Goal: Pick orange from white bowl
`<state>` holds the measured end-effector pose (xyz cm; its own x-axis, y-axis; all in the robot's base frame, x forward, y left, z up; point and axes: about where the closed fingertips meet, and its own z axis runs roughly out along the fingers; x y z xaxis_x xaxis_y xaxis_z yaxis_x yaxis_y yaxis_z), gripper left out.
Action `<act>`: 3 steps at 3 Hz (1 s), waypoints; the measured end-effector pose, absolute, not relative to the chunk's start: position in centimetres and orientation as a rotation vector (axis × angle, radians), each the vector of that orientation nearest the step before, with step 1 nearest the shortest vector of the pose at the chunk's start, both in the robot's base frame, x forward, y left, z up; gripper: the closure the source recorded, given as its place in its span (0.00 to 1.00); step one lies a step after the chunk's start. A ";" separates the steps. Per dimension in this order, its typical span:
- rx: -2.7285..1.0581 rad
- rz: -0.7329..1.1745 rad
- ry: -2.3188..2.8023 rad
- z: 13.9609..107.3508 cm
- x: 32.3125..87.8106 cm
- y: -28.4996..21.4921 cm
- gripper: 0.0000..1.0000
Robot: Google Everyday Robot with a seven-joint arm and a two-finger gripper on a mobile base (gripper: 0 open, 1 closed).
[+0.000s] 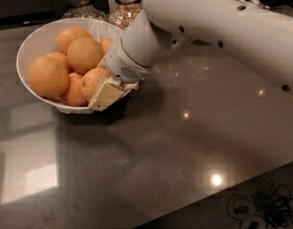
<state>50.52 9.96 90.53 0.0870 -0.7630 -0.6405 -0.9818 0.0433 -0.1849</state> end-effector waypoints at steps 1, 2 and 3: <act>-1.766 0.466 1.723 91.0 50.5 10.0 0.84; -1.766 0.466 1.723 91.0 50.5 10.0 1.00; -1.766 0.466 1.722 91.3 50.5 10.0 1.00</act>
Offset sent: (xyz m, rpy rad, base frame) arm 0.0000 0.0000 0.0040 0.0000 0.0000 0.0000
